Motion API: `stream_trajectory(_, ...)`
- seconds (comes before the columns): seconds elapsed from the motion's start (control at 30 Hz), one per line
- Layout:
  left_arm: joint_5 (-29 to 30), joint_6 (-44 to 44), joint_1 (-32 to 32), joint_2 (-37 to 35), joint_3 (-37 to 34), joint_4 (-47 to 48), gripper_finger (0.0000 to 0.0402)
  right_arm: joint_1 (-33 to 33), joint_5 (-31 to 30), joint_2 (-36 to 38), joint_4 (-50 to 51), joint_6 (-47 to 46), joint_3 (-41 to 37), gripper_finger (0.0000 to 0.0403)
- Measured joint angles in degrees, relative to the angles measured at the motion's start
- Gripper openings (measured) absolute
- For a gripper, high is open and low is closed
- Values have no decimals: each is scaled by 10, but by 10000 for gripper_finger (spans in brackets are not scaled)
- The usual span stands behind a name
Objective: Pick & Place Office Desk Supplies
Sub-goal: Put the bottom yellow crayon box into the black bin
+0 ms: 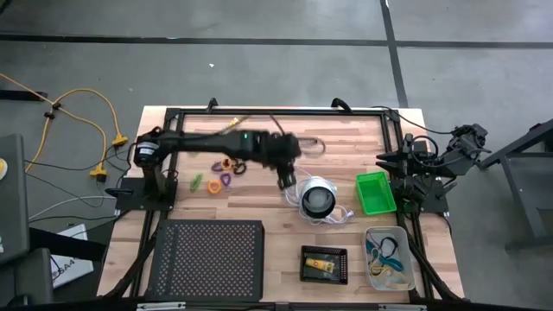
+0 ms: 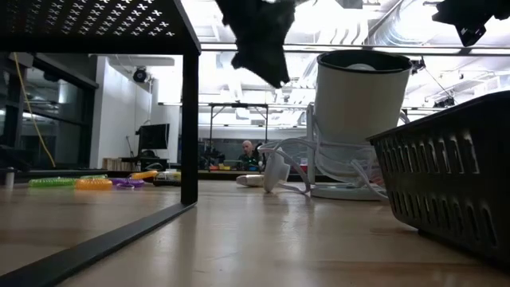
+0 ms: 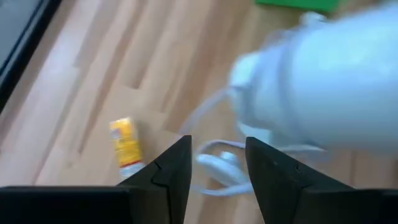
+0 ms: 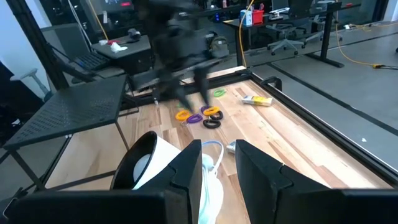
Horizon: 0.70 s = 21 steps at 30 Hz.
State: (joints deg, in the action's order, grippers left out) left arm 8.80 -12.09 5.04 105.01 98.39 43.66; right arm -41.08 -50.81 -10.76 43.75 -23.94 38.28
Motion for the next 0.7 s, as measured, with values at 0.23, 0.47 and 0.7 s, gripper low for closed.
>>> stream_trajectory(0.23, -27, -22, 91, 6, -1, 21, 143, 0, 0, 0, 0, 0, 0, 85)
stream_trajectory(0.47, -30, -50, 138, 9, -1, 31, 143, 0, 0, 0, 0, 0, 0, 85)
stream_trajectory(0.7, -26, -101, 151, 67, -1, 25, 143, 0, 0, 0, 0, 0, 0, 85)
